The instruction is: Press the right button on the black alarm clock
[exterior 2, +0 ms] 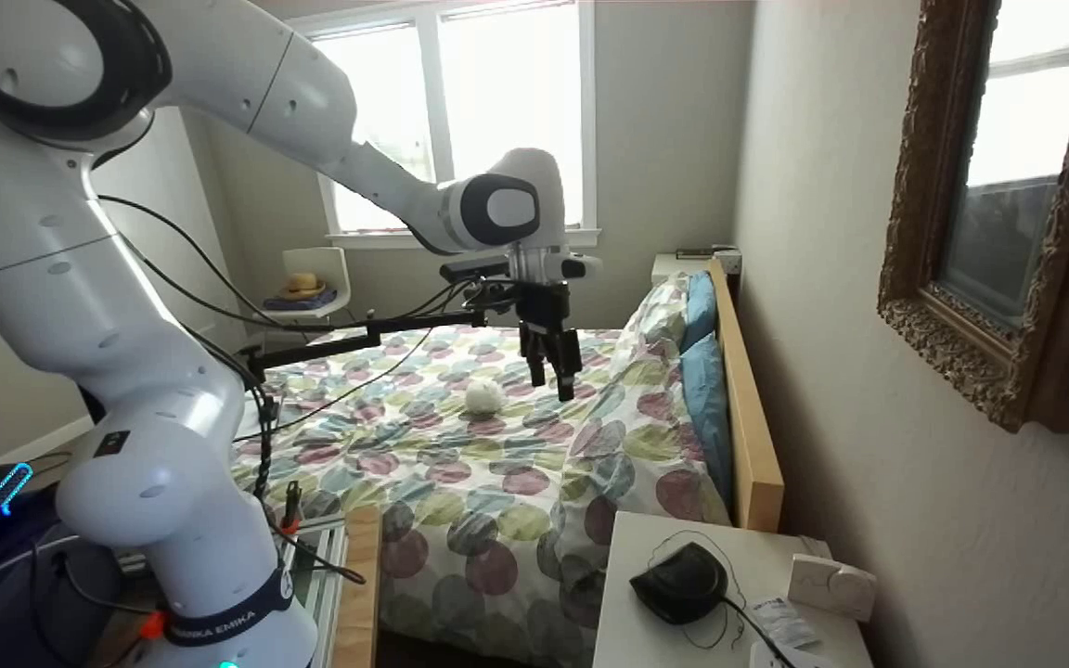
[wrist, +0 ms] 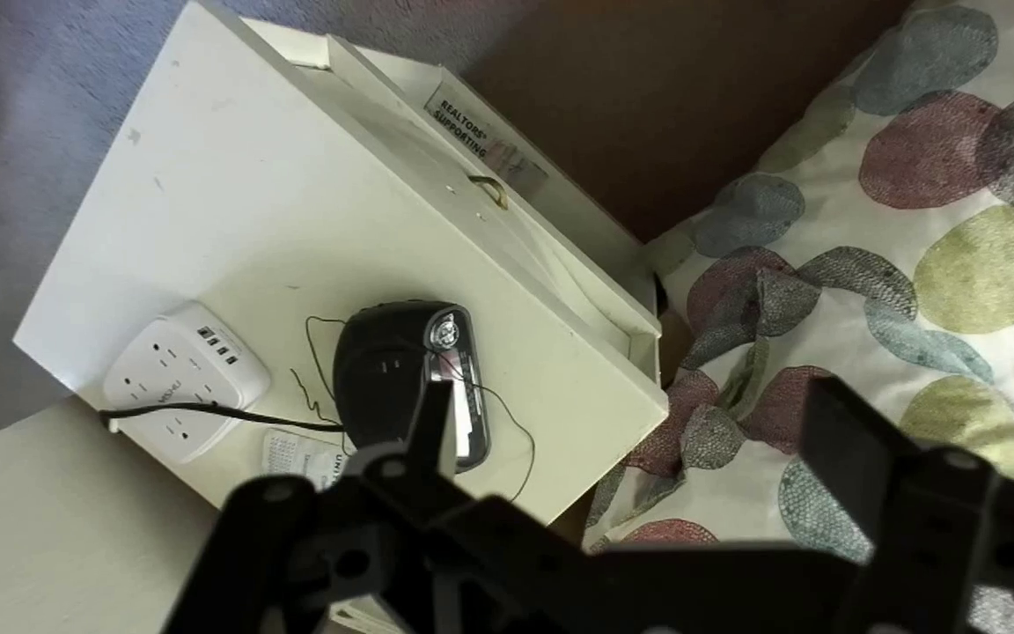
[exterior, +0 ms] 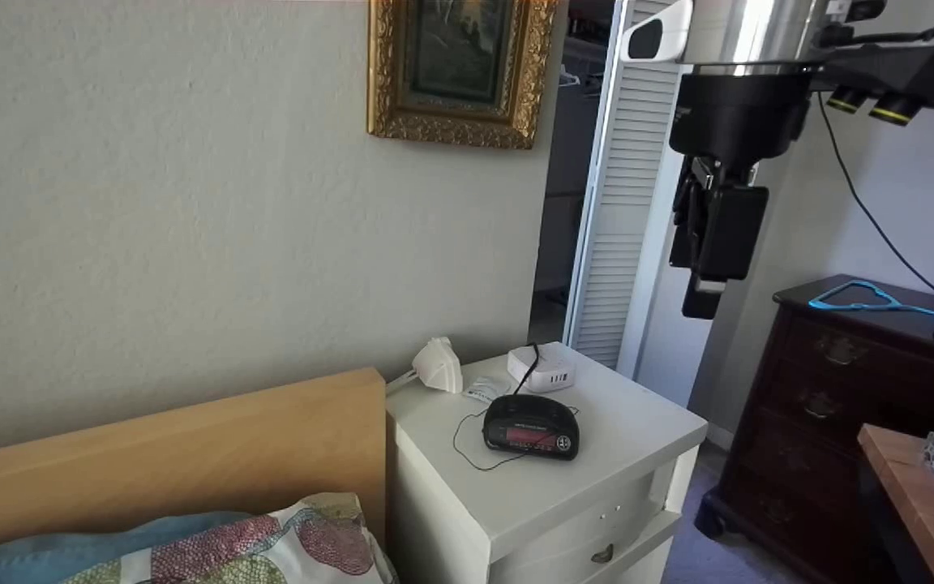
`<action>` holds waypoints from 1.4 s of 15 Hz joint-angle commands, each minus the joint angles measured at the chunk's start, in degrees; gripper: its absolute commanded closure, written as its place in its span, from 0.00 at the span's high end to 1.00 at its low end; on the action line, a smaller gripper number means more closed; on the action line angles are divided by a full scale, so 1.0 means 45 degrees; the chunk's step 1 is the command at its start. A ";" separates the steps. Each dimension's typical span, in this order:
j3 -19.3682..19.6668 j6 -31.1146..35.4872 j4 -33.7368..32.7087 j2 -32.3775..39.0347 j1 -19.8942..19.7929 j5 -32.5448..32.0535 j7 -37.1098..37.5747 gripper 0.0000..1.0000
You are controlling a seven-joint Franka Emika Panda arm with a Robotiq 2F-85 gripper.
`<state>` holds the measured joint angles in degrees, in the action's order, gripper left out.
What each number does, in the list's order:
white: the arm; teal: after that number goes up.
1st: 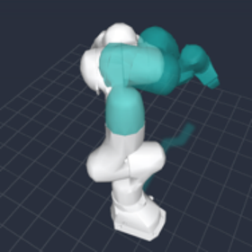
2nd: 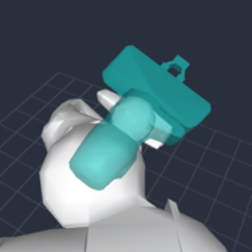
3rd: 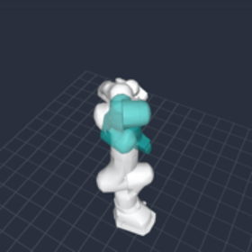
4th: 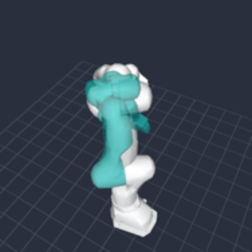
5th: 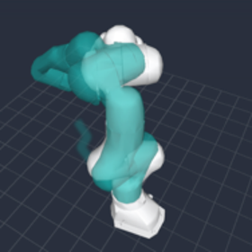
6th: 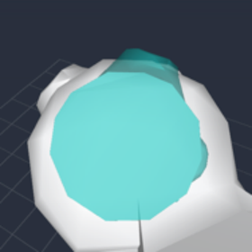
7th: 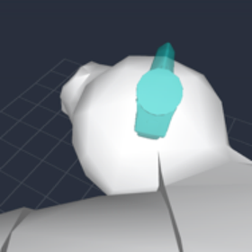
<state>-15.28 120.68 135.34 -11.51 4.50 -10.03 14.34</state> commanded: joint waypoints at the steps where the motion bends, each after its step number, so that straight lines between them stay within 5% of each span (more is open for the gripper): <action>1: 0.0288 0.0194 -0.1006 0.1230 -0.0170 -0.0909 0.2183 1.00; 8: 0.1239 0.1411 -0.2548 0.3566 -0.0016 -0.0814 0.6898 1.00; 15: 0.2572 0.5038 -0.1925 0.4796 0.0446 -0.0772 1.1232 1.00; 21: 0.4525 0.7380 -0.1594 0.5702 0.1347 -0.3088 1.6156 1.00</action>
<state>0.56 150.41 127.58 12.73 7.78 -17.56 75.80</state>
